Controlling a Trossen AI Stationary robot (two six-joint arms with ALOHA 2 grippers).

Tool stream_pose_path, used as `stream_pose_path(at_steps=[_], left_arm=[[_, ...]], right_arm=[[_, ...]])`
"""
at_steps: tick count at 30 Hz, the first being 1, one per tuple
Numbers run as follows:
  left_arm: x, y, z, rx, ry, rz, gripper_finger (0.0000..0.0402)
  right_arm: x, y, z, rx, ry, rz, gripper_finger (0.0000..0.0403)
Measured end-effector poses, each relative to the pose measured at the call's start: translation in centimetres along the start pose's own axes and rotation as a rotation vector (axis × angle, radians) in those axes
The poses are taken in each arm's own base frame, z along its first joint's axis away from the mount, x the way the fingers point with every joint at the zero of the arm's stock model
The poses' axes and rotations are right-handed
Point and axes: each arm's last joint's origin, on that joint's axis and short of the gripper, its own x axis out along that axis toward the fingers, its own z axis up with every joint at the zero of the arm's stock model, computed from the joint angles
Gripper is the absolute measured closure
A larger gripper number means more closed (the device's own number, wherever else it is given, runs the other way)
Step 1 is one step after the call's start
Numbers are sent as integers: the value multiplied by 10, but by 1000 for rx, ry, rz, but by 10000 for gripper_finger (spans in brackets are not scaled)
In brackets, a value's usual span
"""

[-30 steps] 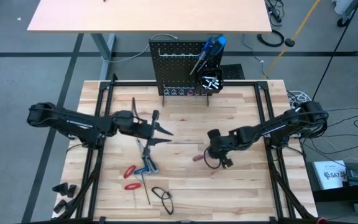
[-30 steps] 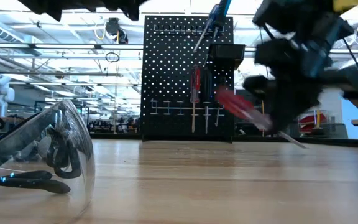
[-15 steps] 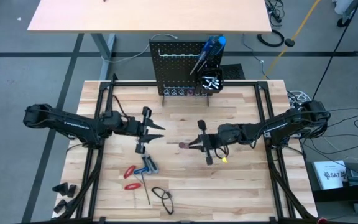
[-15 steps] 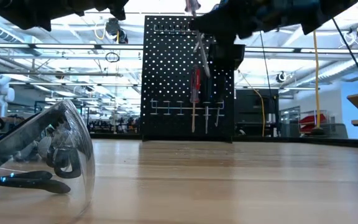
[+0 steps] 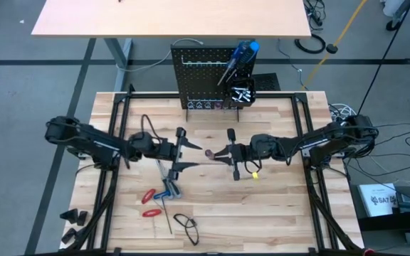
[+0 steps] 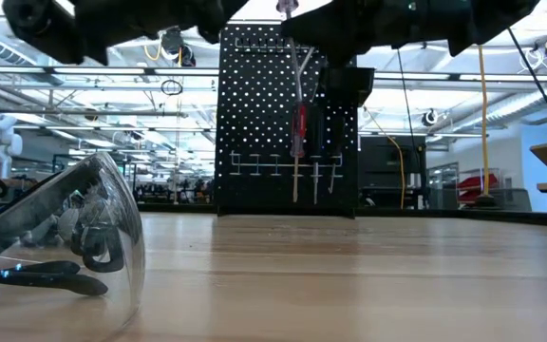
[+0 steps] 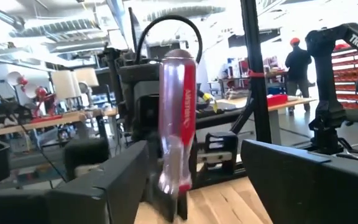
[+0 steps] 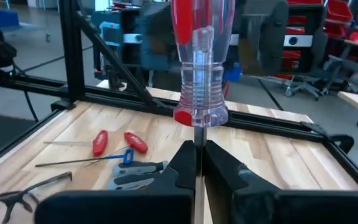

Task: Hang tools onto peg board
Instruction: Hang the red screwdriver on the pegboard

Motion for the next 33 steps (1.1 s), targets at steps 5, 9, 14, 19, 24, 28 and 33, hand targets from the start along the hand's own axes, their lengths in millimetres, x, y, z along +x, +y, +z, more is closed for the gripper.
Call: stream_pose_path(at_steps=[5,9,14,19,24,28,33], left_arm=[[23,0,-5,-2,-2,-7,134],[33,1,-9,-5,4,-1,134],[35,1,-12,-8,19,-5,134],[35,1,-12,-8,21,-5,141],[35,1,-13,-9,35,-2,197],[35,1,-14,-9,37,7,270],[35,2,-14,-6,48,35,305]], right_arm=[[6,-1,-9,27,29,-22,399],[8,0,-13,29,36,-27,399],[8,-1,-13,31,29,-28,399],[8,-1,-13,31,29,-28,399],[8,0,-12,31,24,-27,399],[8,0,-12,31,25,-19,399],[8,0,-12,31,27,-24,399]])
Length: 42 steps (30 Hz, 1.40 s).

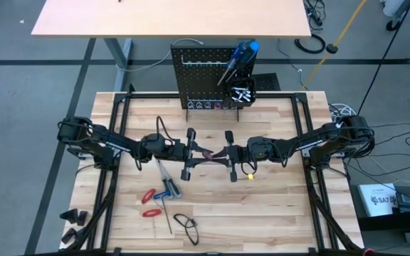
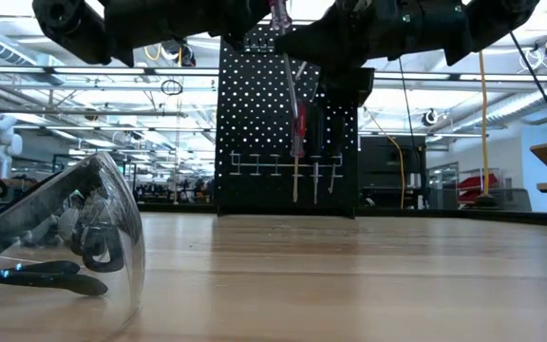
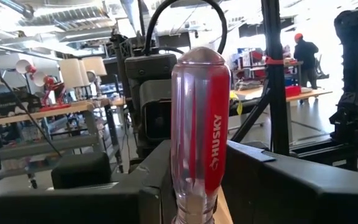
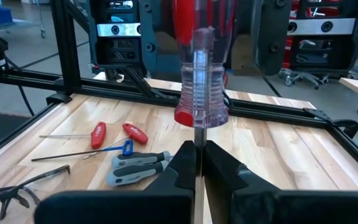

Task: Hang tools onto peg board
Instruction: Hang the red screwdriver on the pegboard

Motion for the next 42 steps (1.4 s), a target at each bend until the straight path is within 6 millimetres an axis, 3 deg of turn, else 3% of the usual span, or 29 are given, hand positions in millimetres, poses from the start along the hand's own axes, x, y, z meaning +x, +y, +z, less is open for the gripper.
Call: stream_pose_path(at_steps=[4,10,13,17,22,30,37,42], left_arm=[[0,0,0,5,2,3,305],[-1,1,0,-7,39,42,305],[-5,5,6,12,80,117,305],[-13,13,21,82,136,312,305],[-27,45,35,149,124,516,305],[-44,100,29,90,96,536,305],[-31,131,29,136,96,533,305],[-23,145,10,134,145,545,305]], right_arm=[[0,0,0,-2,1,-1,387],[-7,-1,7,-4,12,-11,291],[-18,-4,14,-8,55,-33,244],[-47,-12,26,20,174,-234,212],[-74,-16,25,38,334,-346,206],[-78,-15,20,35,398,-353,205],[-78,-18,18,27,414,-362,213],[-76,-20,13,30,450,-372,225]])
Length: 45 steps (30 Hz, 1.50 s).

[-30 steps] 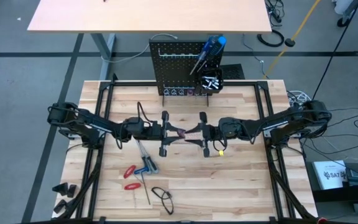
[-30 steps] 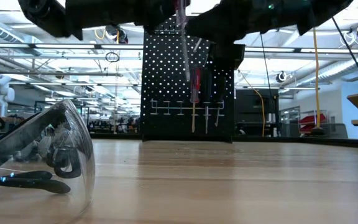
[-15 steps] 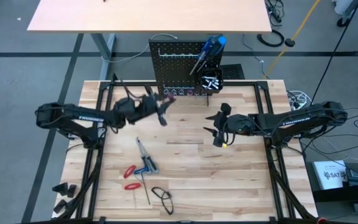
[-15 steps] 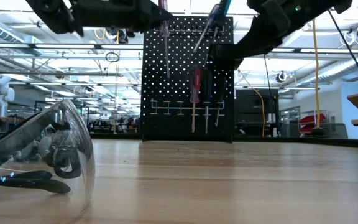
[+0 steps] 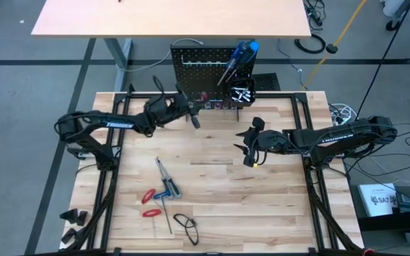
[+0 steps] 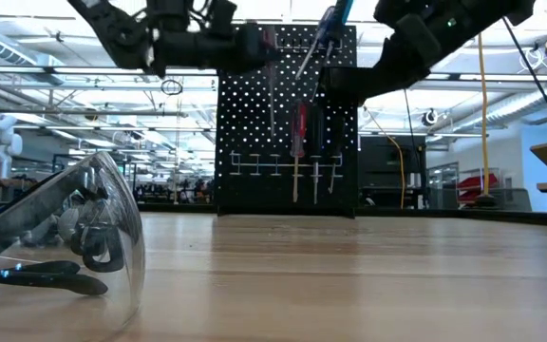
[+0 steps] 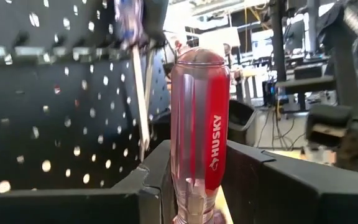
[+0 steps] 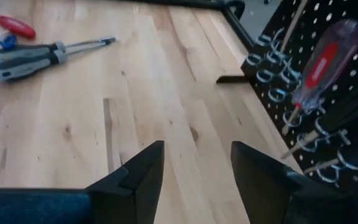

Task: Hang tools onto peg board
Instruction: Hang the red screwdriver on the pegboard

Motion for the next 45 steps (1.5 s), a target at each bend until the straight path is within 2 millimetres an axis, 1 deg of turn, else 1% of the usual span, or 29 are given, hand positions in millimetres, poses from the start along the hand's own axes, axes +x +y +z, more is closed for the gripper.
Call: stream_pose_path(at_steps=[5,9,16,26,33,37,45], left_arm=[[8,9,-20,7,-12,34,305],[11,14,-28,-4,-35,42,305],[11,16,-33,-18,-21,44,305],[11,19,-37,-39,13,47,305],[14,22,-54,-66,57,58,305],[16,22,-62,-69,41,65,305],[19,24,-66,-108,40,74,305]], right_arm=[[3,1,-5,-14,44,-1,233],[6,2,-6,-19,51,-1,236],[12,4,-9,-45,75,-2,236],[20,1,-12,-36,98,-20,236],[20,1,-11,-29,85,-18,236],[20,1,-11,-29,85,-18,236],[20,1,-11,-29,85,-18,236]])
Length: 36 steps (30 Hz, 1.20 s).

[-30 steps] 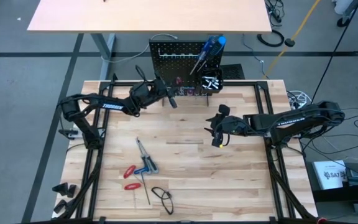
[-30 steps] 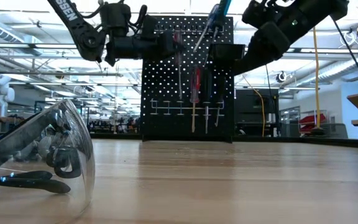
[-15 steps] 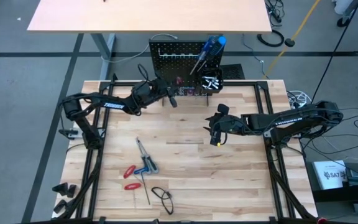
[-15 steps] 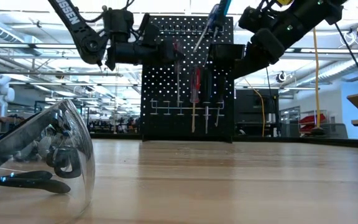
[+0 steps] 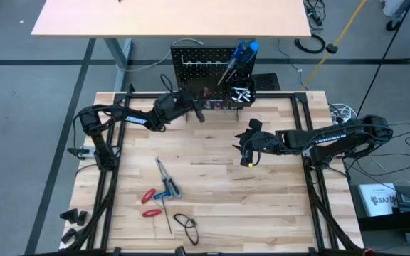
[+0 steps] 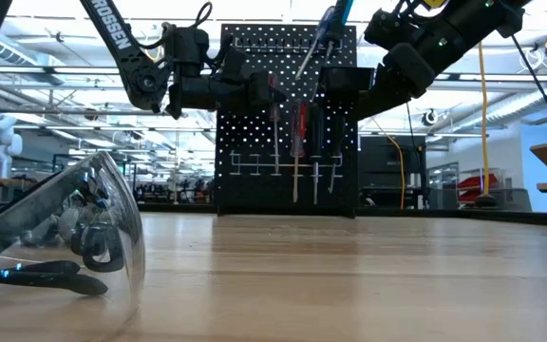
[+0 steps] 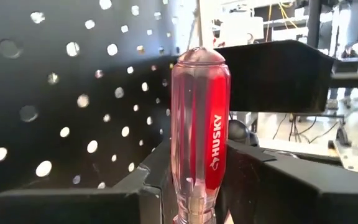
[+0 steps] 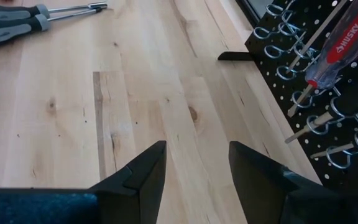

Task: Hang tools onto peg board
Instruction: Hang the red screwdriver on the pegboard

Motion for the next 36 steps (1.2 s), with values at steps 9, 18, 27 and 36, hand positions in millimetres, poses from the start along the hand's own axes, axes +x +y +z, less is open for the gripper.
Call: stream_pose_path(at_steps=[9,18,27,36], left_arm=[[0,8,-3,-125,36,57,305],[0,8,-6,-38,53,70,305],[-1,8,-10,-109,102,71,305],[-3,6,-23,-111,242,66,305]], right_arm=[[0,0,0,7,-1,0,236],[0,0,1,11,-8,0,236],[0,0,1,11,-8,1,236],[0,0,3,20,-31,1,236]])
